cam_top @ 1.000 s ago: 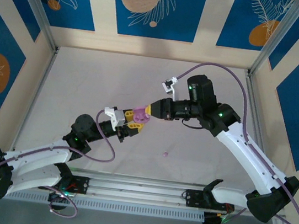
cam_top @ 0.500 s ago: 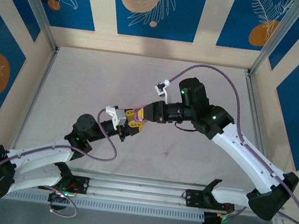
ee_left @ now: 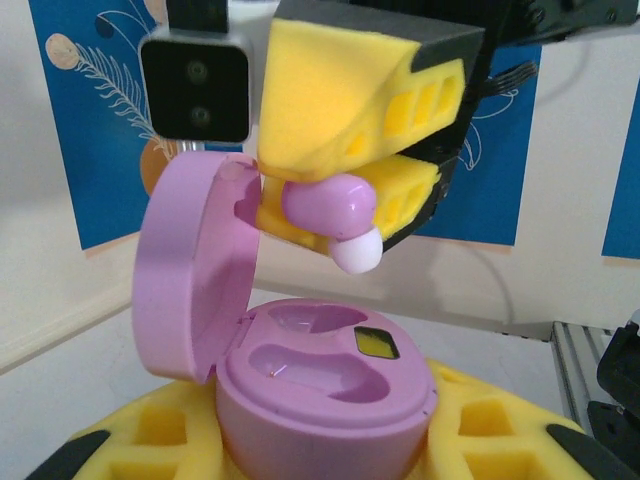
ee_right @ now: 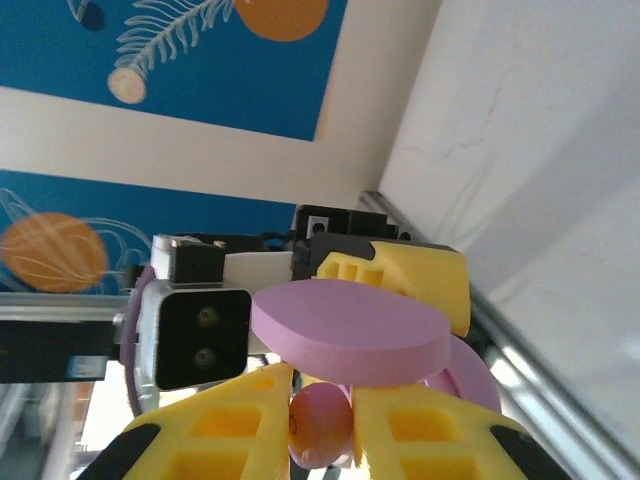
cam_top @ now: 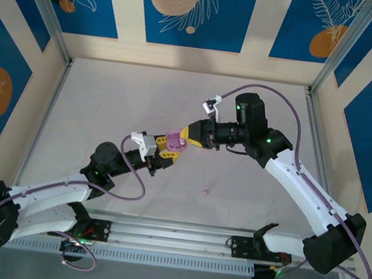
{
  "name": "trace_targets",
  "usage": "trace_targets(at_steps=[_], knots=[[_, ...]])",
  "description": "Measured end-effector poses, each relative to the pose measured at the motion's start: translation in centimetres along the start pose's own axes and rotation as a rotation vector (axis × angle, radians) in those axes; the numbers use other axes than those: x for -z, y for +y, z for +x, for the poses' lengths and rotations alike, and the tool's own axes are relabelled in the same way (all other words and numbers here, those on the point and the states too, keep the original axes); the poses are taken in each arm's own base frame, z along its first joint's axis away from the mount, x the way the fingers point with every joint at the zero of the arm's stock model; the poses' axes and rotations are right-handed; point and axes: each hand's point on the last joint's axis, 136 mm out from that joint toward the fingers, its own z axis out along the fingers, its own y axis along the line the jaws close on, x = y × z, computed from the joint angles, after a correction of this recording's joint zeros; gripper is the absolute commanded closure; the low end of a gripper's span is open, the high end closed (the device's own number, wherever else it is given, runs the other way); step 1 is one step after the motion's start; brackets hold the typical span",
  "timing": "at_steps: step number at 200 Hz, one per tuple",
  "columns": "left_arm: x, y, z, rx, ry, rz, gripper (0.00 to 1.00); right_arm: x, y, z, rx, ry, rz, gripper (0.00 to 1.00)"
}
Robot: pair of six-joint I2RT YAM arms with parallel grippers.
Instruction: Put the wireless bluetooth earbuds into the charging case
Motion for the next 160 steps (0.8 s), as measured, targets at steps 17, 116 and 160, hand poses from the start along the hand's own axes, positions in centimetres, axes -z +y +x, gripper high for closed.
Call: trace_targets(at_steps=[17, 116, 160], knots=[[0.0, 0.1, 0.0, 0.0, 0.001, -0.003, 0.74, 0.0, -0.2, 0.0, -0.049, 0.019, -0.048, 0.8], [0.0, 0.2, 0.0, 0.003, 0.0, -0.009, 0.74, 0.1, 0.4, -0.2, -0.036, 0.023, -0.054, 0.8], [0.0, -0.3, -0.1, 0.019, -0.006, 0.015, 0.74, 0.3, 0.3, 0.2, 0.052, 0.021, 0.012, 0.8]])
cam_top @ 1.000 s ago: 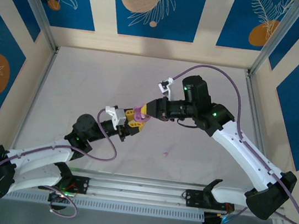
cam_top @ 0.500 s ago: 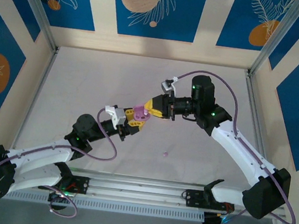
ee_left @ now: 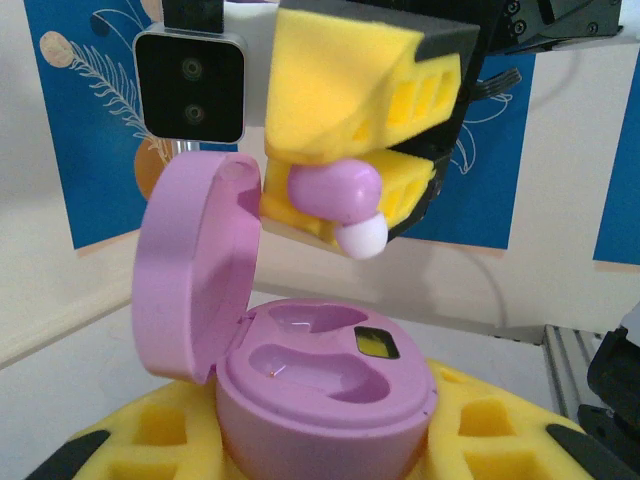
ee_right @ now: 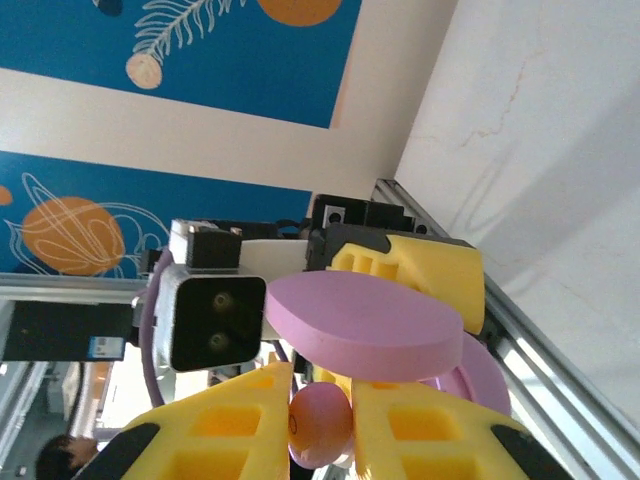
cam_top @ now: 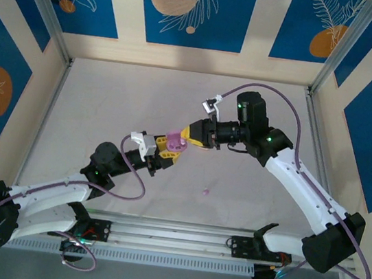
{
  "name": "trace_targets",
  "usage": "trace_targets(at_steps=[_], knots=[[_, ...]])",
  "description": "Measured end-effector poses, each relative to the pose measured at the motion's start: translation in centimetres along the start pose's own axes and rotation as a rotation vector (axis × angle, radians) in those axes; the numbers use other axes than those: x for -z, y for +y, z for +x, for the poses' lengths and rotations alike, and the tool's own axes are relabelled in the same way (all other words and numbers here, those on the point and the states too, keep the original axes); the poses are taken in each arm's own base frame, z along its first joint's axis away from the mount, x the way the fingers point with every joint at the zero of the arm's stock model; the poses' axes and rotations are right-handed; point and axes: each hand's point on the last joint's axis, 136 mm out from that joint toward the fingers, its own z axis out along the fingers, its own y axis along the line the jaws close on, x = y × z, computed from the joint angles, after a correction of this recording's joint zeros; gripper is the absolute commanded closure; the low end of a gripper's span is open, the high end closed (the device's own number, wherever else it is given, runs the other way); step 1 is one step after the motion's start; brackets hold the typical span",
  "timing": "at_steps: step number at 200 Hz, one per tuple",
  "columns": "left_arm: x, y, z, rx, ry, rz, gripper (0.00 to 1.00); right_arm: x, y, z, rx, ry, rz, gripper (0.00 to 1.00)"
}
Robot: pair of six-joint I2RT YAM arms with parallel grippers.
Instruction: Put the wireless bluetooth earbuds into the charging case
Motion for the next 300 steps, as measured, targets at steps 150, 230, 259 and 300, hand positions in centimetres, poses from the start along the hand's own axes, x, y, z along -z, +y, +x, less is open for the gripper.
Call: trace_targets(at_steps=[150, 230, 259, 300], knots=[[0.0, -0.8, -0.3, 0.045, -0.006, 0.045, 0.74, 0.0, -1.2, 1.0, 0.172, 0.008, 0.179, 0.8], [0.0, -0.8, -0.2, 0.05, -0.003, 0.047, 0.74, -0.1, -1.5, 0.9, 0.188, 0.009, 0.209, 0.79], [0.0, -0.8, -0.1, 0.055, -0.002, 0.047, 0.74, -0.1, -1.6, 0.9, 0.199, 0.008, 0.227, 0.78], [0.0, -0.7, -0.1, 0.062, -0.001, 0.043, 0.74, -0.3, -1.7, 0.8, 0.231, -0.002, 0.253, 0.74]])
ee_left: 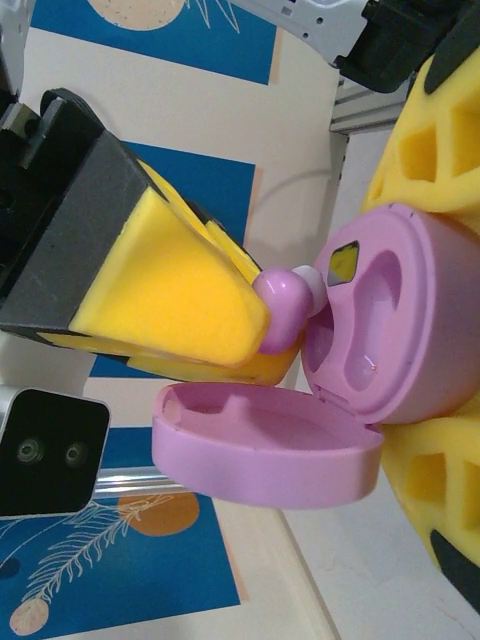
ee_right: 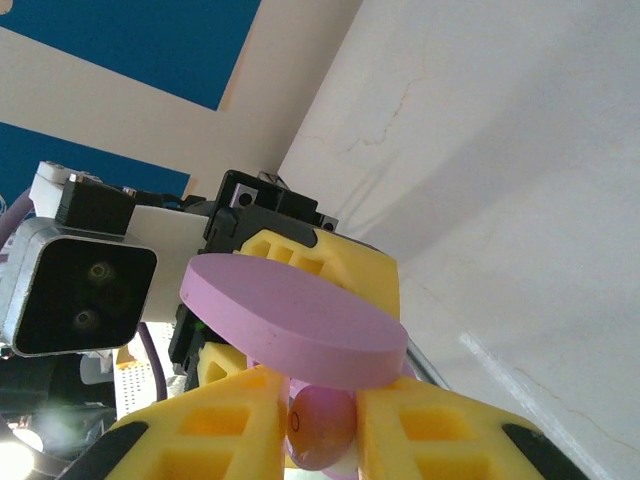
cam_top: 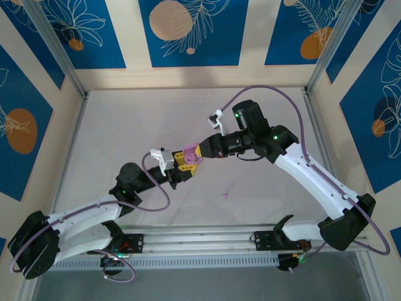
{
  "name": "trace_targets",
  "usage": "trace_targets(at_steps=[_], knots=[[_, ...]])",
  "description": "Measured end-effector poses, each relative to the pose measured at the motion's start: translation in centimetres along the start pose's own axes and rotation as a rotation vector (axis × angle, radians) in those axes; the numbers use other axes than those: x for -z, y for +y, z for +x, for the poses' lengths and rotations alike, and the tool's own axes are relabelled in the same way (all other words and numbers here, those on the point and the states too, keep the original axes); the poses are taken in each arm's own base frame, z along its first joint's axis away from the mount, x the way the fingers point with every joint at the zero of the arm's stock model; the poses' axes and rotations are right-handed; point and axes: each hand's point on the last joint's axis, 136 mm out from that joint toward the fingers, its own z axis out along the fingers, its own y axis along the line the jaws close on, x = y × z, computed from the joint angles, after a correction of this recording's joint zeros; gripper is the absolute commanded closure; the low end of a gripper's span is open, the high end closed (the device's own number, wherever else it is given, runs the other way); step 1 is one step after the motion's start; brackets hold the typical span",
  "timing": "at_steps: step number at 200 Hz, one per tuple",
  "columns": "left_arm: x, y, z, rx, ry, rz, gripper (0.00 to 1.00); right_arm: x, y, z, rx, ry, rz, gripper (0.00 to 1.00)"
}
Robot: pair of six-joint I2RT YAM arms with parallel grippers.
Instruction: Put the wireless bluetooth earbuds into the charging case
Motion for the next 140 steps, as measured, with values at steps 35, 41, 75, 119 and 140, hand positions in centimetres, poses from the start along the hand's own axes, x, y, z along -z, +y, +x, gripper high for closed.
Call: trace_targets(at_steps=[35, 41, 75, 119, 140], knots=[[-0.1, 0.1, 0.2, 0.014, 0.006, -0.002, 0.74, 0.0, -0.2, 0.0, 0.018, -0.005, 0.027, 0.71], [-0.1, 0.1, 0.2, 0.015, 0.007, -0.001, 0.74, 0.0, -0.3, 0.0, 0.018, -0.005, 0.031, 0.71], [-0.1, 0.1, 0.4, 0.019, 0.01, -0.002, 0.74, 0.0, -0.4, 0.1, 0.025, -0.006, 0.044, 0.7], [-0.1, 0.2, 0.3, 0.015, 0.008, -0.005, 0.74, 0.4, -0.5, -0.1, 0.027, -0.021, 0.07, 0.62], [0.0, 0.0, -0.2, 0.004, -0.005, -0.003, 0.74, 1.1, -0.6, -0.2, 0.034, -0.051, 0.099, 0.58]])
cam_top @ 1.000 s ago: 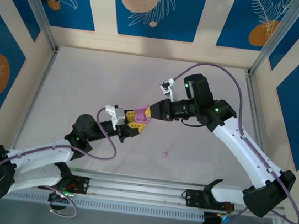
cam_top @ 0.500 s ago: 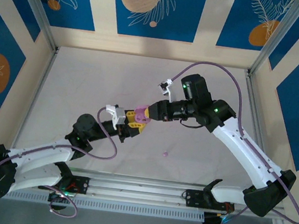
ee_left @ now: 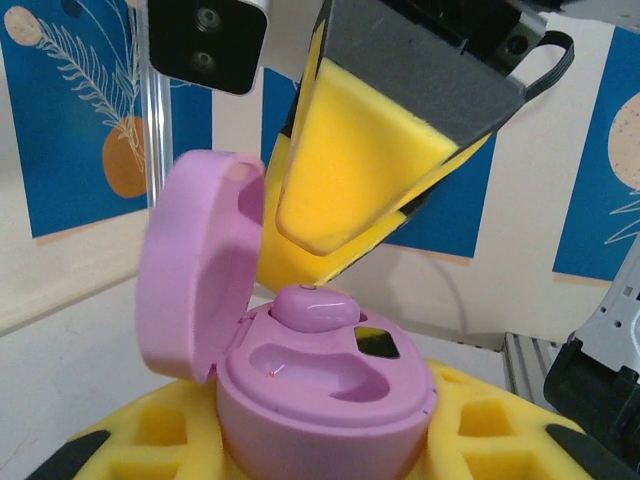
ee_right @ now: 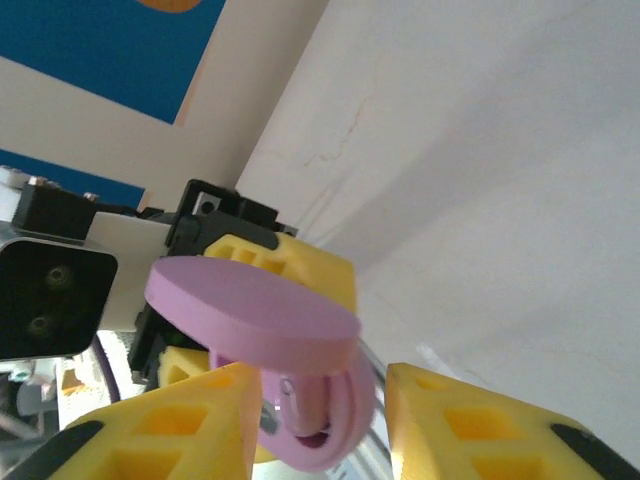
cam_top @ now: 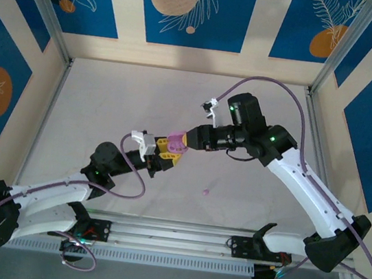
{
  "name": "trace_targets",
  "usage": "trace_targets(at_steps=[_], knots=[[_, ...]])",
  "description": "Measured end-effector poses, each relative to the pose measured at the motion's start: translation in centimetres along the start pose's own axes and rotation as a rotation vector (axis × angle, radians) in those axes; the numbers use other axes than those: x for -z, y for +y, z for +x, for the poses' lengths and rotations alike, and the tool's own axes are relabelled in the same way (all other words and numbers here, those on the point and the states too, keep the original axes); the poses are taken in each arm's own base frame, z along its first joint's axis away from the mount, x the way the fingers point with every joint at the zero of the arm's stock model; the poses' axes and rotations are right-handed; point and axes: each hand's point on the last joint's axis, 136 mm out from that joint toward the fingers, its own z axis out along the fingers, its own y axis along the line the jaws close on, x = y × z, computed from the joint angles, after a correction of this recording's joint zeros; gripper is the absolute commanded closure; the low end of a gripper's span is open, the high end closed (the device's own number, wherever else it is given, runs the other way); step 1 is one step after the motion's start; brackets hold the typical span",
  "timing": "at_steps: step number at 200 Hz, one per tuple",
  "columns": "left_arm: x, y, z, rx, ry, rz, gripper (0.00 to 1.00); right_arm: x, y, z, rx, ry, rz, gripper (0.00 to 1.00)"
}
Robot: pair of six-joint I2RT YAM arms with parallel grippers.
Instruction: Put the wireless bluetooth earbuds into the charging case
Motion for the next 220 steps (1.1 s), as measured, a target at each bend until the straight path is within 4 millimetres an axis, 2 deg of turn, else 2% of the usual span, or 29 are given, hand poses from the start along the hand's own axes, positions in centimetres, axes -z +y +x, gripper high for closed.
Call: trace_targets(at_steps=[34, 46, 63, 80, 95, 109, 119, 135, 147, 164, 191, 220], knots=[[0.1, 0.0, -0.2, -0.024, -0.005, -0.001, 0.74, 2.9, 1.1, -0.7, 0.037, -0.102, -0.016, 0.56], [0.1, 0.1, -0.2, -0.024, -0.003, -0.007, 0.74, 4.1, 0.8, -0.7, 0.028, -0.15, -0.01, 0.56], [0.2, 0.3, -0.2, -0.029, 0.002, -0.023, 0.74, 5.4, -1.0, -0.6, -0.024, -0.212, 0.024, 0.56], [0.4, 0.4, -0.5, -0.04, -0.002, -0.041, 0.74, 5.5, -4.6, 0.2, -0.15, -0.238, 0.101, 0.57], [0.7, 0.5, -1.0, -0.051, -0.012, -0.055, 0.74, 4.5, -8.8, 1.9, -0.299, -0.209, 0.187, 0.59], [0.9, 0.6, -1.4, -0.055, -0.022, -0.064, 0.74, 2.6, -13.0, 4.4, -0.444, -0.132, 0.269, 0.6], [1.0, 0.6, -1.5, -0.056, -0.025, -0.067, 0.74, 0.6, -15.8, 7.0, -0.549, -0.041, 0.329, 0.6], [1.1, 0.6, -1.6, -0.055, -0.025, -0.073, 0.74, -2.0, -18.8, 11.5, -0.666, 0.109, 0.413, 0.6], [1.1, 0.6, -1.6, -0.055, -0.024, -0.074, 0.74, -3.4, -20.1, 14.4, -0.72, 0.203, 0.465, 0.61], [1.1, 0.6, -1.4, -0.052, -0.017, -0.074, 0.74, -4.5, -21.1, 17.1, -0.759, 0.294, 0.518, 0.6], [1.1, 0.7, -1.1, -0.047, -0.004, -0.076, 0.74, -5.8, -21.7, 18.5, -0.746, 0.353, 0.556, 0.57], [1.1, 0.7, -1.1, -0.046, -0.004, -0.076, 0.74, -6.7, -22.5, 18.7, -0.74, 0.366, 0.576, 0.57]])
